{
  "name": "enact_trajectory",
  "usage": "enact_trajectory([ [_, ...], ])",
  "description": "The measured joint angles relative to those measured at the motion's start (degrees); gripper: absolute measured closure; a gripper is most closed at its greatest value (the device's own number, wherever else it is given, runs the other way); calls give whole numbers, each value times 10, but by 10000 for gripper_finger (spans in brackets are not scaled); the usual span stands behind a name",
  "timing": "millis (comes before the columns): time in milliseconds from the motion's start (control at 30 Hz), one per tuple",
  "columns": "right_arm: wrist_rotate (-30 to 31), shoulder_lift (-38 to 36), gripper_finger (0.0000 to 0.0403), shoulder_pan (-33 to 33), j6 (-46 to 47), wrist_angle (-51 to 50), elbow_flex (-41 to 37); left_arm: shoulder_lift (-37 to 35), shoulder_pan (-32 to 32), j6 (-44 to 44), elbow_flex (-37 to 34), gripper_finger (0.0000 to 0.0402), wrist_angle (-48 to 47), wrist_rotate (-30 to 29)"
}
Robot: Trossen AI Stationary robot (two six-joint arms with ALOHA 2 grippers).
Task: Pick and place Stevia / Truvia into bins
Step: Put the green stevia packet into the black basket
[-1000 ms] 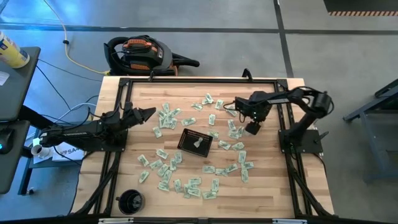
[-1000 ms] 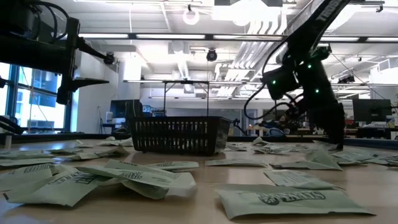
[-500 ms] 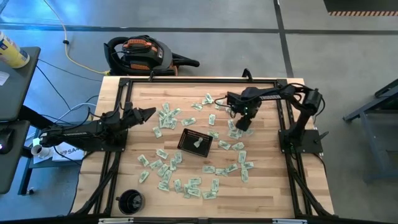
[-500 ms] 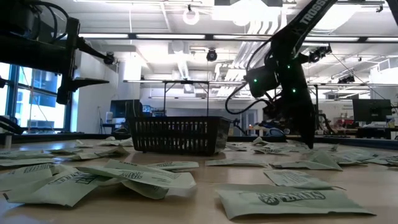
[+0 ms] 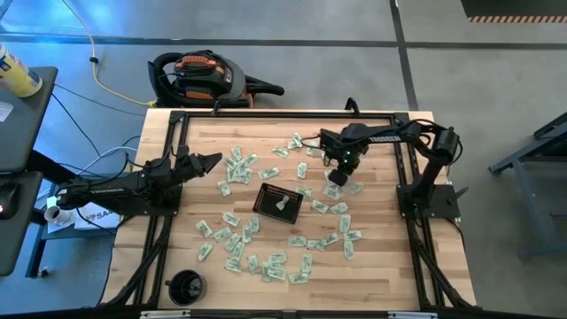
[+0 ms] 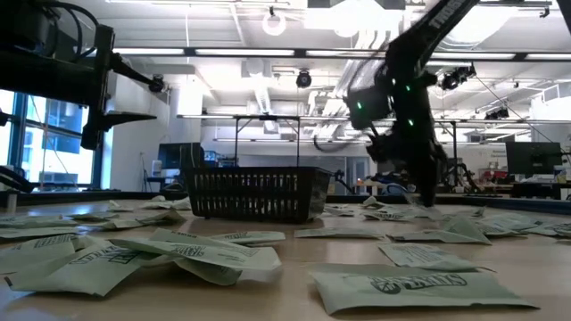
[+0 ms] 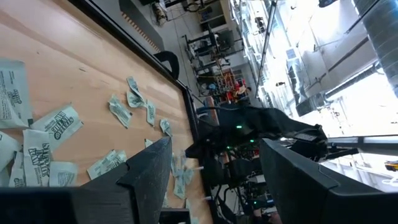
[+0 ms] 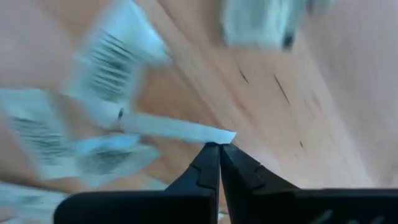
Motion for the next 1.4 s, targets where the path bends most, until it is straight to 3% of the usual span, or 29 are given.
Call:
enact_trajectory([
  [133, -23, -27, 401, 29, 17, 3, 64, 0, 0, 1, 0, 124, 0, 1],
  [367, -122, -21, 402, 114, 17, 49, 194, 0, 0, 11, 0, 124, 0, 1],
  [567, -119, 59, 402, 172, 51, 94, 246, 0, 0, 15, 0, 124, 0, 1],
  [833, -128, 167, 401, 194, 98, 94, 283, 0, 0, 15, 0, 124, -3, 43],
  [1133, -69, 179, 402, 217, 134, 93, 300, 0, 0, 16, 0, 124, -4, 52],
  [1400, -55, 179, 399, 221, 199, 103, 283, 0, 0, 17, 0, 124, -4, 51],
])
